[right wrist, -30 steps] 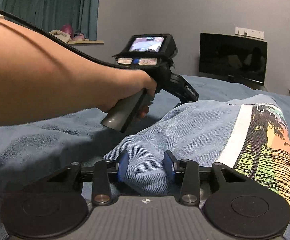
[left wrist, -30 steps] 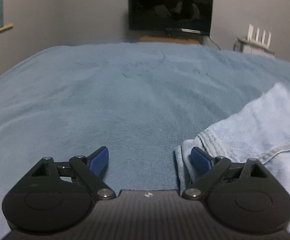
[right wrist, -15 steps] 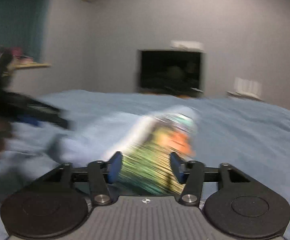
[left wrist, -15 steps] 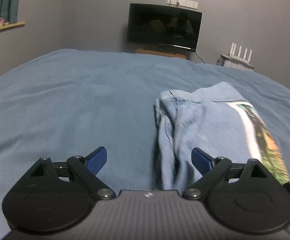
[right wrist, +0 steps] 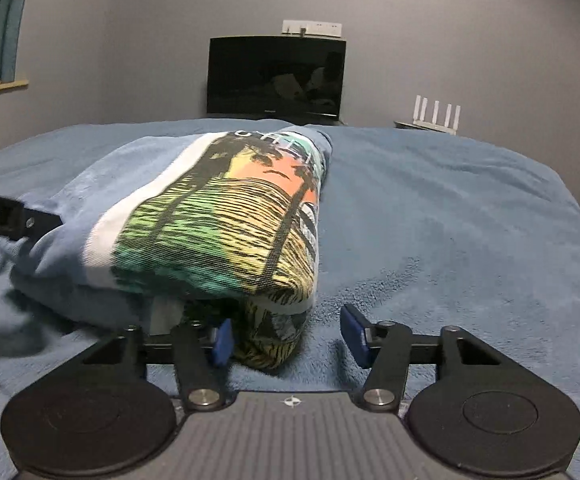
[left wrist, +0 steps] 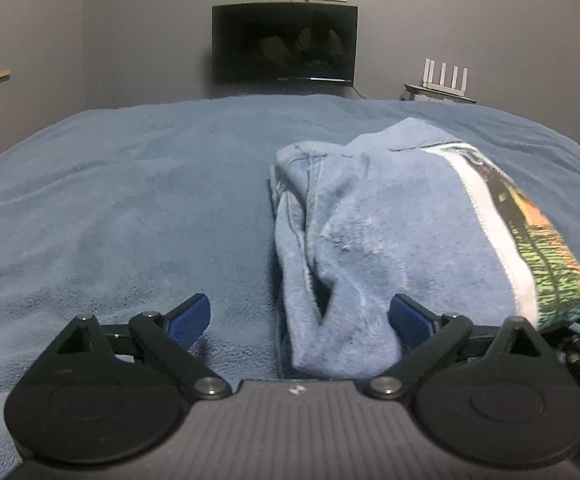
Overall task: Fold large clothes
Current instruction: 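Withdraw both open tools from the folded jacket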
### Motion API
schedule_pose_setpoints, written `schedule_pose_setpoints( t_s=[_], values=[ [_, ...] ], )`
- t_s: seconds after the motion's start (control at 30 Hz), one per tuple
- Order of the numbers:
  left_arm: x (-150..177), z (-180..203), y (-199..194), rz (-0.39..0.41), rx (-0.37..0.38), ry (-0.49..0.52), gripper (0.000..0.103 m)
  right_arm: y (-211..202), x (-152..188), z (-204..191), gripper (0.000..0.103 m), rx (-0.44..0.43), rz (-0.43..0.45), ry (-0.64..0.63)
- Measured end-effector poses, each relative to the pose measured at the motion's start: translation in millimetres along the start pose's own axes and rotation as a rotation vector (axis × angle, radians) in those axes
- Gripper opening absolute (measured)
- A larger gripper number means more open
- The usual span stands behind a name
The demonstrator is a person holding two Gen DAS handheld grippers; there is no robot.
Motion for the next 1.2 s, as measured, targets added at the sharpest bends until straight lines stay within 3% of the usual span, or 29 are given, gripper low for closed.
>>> schedule_pose_setpoints(
  t_s=[0.13, 0.23, 0.43, 0.53, 0.6, 0.7, 0.83, 0.9, 1.03, 1.2],
  values=[
    [0.8, -14.4, 12.7, -0.027, -0.056, -0.037, 0.099, 3.7, 2.4, 13.3, 0.043, -0.028, -0.013, 0.067],
    [3.1, -25.6, 14.3, -0.028, 0.007, -0.112, 0.098, 6.4, 2.8, 15.9, 0.046, -0.032, -0.018, 0.082],
    [7.2, -19.9, -15.8, 0.027, -0.015, -0.055, 0.099, -16.1, -1.6, 24.9, 0.054, -0.031, -0.026, 0.062],
    [10.7, -19.1, -37.1, 0.018, -0.001, -0.076, 0.099, -41.0, -5.1, 29.1, 0.061, -0.036, -0.035, 0.054],
    [19.6, -17.8, -49.2, -0.007, 0.037, -0.101, 0.099, -55.1, -1.9, 29.6, 0.073, -0.051, -0.069, 0.061],
    [38.6, 1.6, -48.8, -0.093, 0.055, -0.024, 0.099, -74.0, 14.6, 22.5, 0.080, -0.070, -0.116, 0.066],
    [52.5, 33.6, -35.9, -0.162, 0.084, 0.120, 0.099, -76.0, 23.3, 5.8, 0.081, -0.078, -0.135, 0.020],
    [60.9, 45.8, -28.3, -0.176, 0.037, 0.187, 0.099, -66.4, 25.2, 1.4, 0.083, -0.090, -0.144, 0.026],
    [69.5, 49.0, -22.1, -0.167, 0.004, 0.200, 0.103, -39.3, 33.7, 0.1, 0.084, -0.081, -0.245, 0.043],
    [71.5, 38.7, -16.4, -0.175, 0.059, 0.147, 0.103, -34.3, 37.2, 3.0, 0.097, -0.089, -0.265, 0.070]
  ],
)
Point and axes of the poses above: each gripper's, at about its wrist camera, not at the fingertips, and y roughly the way its jaws point, z to its right, x to its underside, the point moved 1 cm from there along y, roughly the way its jaws point, and after that the axes turned 9 degrees about -z, right-handed, at the moved point
